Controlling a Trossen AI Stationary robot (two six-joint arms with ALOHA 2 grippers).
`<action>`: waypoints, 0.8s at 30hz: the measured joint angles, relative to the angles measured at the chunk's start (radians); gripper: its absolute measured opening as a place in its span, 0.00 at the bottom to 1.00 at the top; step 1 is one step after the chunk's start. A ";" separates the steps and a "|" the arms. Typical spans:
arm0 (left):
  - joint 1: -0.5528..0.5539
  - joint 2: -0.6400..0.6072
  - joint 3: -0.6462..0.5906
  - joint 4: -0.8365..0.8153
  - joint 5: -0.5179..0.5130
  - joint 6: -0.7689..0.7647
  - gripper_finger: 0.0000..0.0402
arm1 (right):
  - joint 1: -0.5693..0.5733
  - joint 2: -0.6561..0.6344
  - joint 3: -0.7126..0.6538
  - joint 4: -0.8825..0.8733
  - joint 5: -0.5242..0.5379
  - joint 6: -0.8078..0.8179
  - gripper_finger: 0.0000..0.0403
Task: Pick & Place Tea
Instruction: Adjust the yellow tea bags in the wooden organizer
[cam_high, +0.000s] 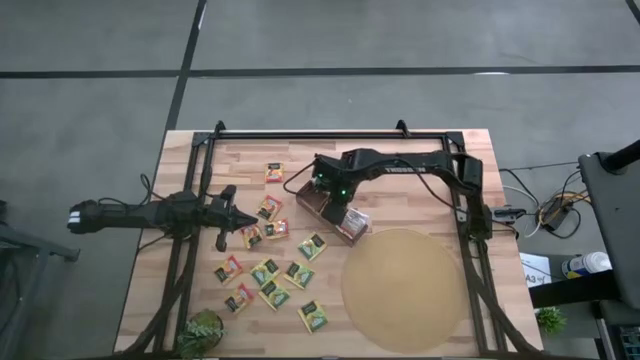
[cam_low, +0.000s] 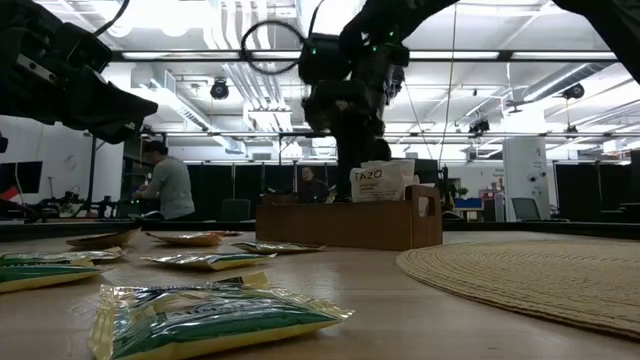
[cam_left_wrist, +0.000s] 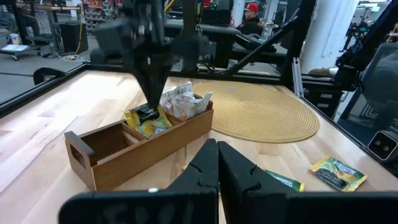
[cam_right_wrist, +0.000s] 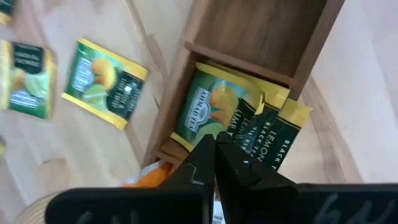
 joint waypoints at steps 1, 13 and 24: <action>0.000 0.000 0.000 0.000 0.000 0.000 0.00 | 0.000 -0.014 0.002 0.001 0.012 0.000 0.02; 0.000 0.000 0.000 0.000 0.000 0.000 0.00 | -0.041 -0.065 -0.035 -0.026 0.205 0.052 0.02; 0.000 0.000 0.000 0.000 0.000 0.000 0.00 | -0.044 -0.064 -0.125 -0.017 0.255 0.068 0.02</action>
